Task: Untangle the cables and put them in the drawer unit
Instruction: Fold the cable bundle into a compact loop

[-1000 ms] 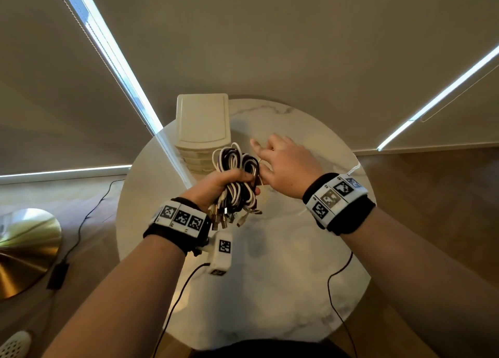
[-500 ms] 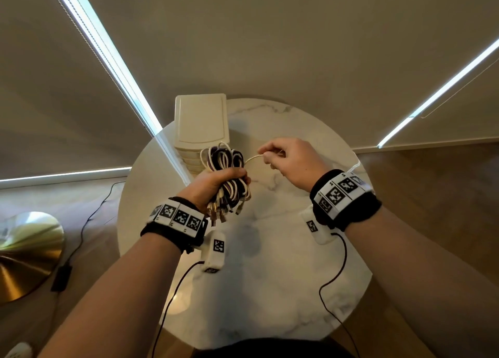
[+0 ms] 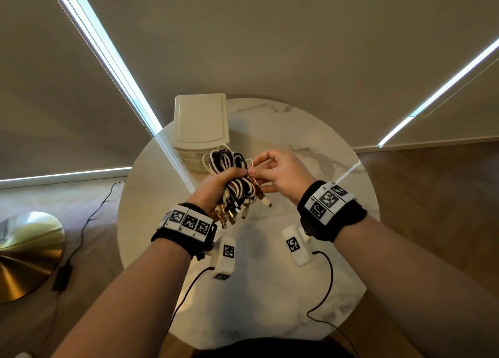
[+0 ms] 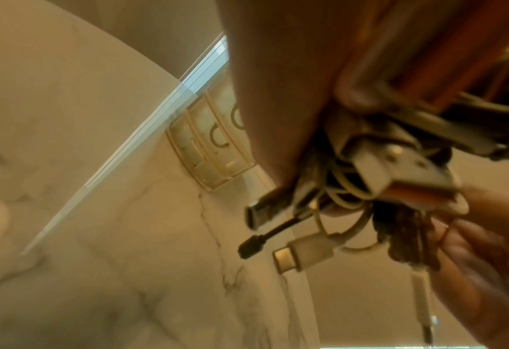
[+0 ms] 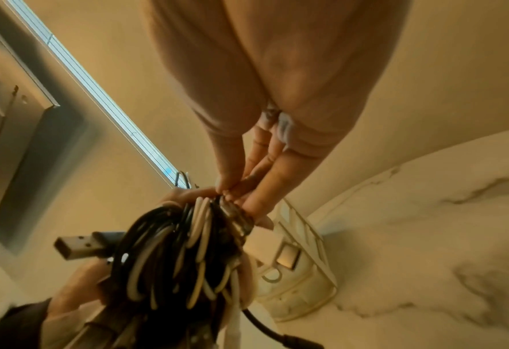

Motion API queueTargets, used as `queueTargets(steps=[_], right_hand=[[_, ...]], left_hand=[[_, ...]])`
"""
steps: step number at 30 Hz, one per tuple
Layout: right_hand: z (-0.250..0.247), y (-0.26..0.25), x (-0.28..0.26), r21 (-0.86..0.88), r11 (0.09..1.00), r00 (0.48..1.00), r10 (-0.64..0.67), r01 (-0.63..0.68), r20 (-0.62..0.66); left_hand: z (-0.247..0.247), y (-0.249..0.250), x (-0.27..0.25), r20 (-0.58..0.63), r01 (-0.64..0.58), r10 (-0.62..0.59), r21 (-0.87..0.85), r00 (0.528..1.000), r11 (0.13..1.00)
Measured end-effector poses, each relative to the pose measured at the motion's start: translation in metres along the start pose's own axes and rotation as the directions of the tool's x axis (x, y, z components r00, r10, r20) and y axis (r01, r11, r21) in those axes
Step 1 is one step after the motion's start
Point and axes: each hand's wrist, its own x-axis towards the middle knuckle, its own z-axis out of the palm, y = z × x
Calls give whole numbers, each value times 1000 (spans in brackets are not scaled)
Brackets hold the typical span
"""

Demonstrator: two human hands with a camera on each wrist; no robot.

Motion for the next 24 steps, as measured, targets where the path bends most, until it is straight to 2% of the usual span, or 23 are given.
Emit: queueTargets(steps=[6, 9, 14, 16, 18, 19, 22, 24], right_hand=[[6, 15, -3, -157, 987, 1000, 11, -13, -15], [7, 17, -3, -124, 992, 999, 40, -37, 18], [3, 19, -2, -98, 994, 996, 37, -45, -82], [1, 23, 0, -211, 977, 996, -17, -2, -87], [-2, 24, -1, -391, 917, 989, -119, 75, -89], [-4, 23, -1, -428, 898, 985, -151, 103, -81], [-8, 18, -2, -409, 901, 987, -162, 141, -17], [-10, 18, -1, -463, 878, 992, -128, 123, 20]], left_hand=[[2, -4, -1, 14, 31, -31, 1, 999, 1000], [1, -3, -1, 47, 42, -43, 34, 998, 999], [8, -1, -3, 87, 78, -85, 89, 993, 993], [9, 0, -3, 88, 70, -82, 131, 993, 989], [8, 1, -2, 109, 81, -97, 143, 989, 986], [7, 1, -2, 107, 85, -103, 164, 989, 983], [6, -1, -2, 99, 55, -78, 215, 992, 975], [7, -2, -2, 99, 29, -55, 247, 994, 969]])
